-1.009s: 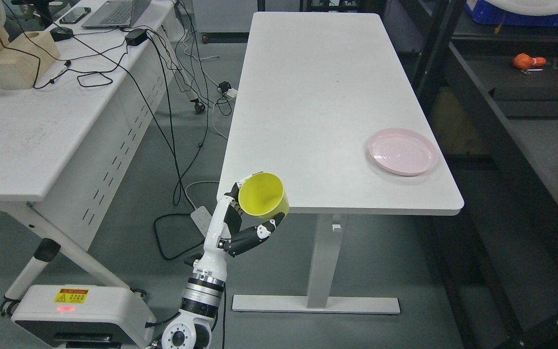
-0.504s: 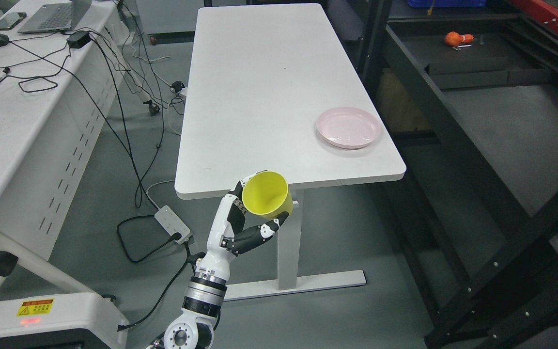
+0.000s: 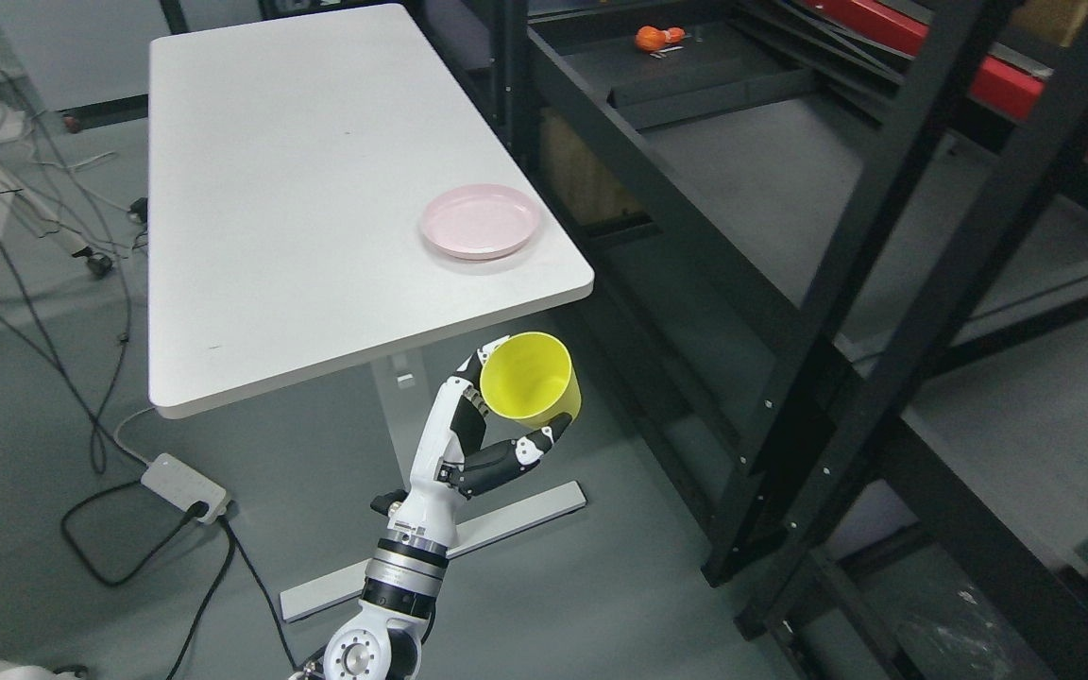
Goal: Place yellow IKEA cup on middle right shelf
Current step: 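Turn toward the shelving while holding the cup up in the left hand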
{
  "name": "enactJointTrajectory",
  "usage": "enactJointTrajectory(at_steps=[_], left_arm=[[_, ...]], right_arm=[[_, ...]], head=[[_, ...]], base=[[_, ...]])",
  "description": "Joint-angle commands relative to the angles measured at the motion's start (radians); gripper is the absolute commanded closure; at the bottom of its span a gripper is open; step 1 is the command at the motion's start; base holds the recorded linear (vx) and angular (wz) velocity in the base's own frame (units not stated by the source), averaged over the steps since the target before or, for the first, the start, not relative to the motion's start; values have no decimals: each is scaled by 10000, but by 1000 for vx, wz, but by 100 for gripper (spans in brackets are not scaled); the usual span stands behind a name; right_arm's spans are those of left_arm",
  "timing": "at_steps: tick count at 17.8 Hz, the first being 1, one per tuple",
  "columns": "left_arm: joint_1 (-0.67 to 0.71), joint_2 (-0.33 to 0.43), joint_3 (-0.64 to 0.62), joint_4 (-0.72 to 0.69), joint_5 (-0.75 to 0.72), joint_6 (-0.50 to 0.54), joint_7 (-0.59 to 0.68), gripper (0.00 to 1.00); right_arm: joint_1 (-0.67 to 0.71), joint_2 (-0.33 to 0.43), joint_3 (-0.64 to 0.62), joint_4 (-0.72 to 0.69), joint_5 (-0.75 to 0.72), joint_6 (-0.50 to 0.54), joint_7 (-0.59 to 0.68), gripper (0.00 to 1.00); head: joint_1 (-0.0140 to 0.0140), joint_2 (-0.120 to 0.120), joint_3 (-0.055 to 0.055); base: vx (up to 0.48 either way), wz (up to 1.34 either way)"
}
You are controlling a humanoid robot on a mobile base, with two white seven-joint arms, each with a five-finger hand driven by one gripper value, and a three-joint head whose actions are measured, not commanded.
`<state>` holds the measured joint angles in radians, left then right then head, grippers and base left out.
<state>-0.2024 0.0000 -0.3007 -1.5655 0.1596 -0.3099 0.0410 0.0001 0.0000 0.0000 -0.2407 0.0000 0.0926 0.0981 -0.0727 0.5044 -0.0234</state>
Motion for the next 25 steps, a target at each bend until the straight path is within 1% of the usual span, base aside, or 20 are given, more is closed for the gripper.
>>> enactJointTrajectory(at_steps=[1, 5, 14, 18, 20, 22, 25], left_arm=[[-1, 174, -336, -192, 0, 16, 4, 99], [-107, 174, -935, -268, 0, 16, 4, 99], [-844, 174, -1058, -360, 0, 78, -26, 99], [-1119, 174, -1625, -728, 0, 77, -119, 99], [-1608, 174, -1458, -774, 0, 78, -119, 99], [-2527, 174, -953, -759, 0, 123, -103, 99], [-3618, 174, -231, -759, 15, 582, -119, 99]], right_arm=[[106, -175, 169, -1, -246, -6, -2147, 1], [106, -175, 169, -1, -246, -6, -2147, 1], [106, -175, 169, -1, -246, -6, -2147, 1], [106, -175, 169, -1, -246, -6, -2147, 1], [106, -175, 169, -1, -246, -6, -2147, 1], [106, -175, 169, -1, -246, -6, -2147, 1], [106, -175, 169, -1, -246, -6, -2147, 1]], head=[[0, 0, 0], [0, 0, 0], [0, 0, 0], [0, 0, 0], [0, 0, 0], [0, -1, 0], [0, -1, 0]], base=[[-151, -658], [-149, -649], [-99, -581], [-83, -622], [-95, -673], [-90, -730], [-87, -722]])
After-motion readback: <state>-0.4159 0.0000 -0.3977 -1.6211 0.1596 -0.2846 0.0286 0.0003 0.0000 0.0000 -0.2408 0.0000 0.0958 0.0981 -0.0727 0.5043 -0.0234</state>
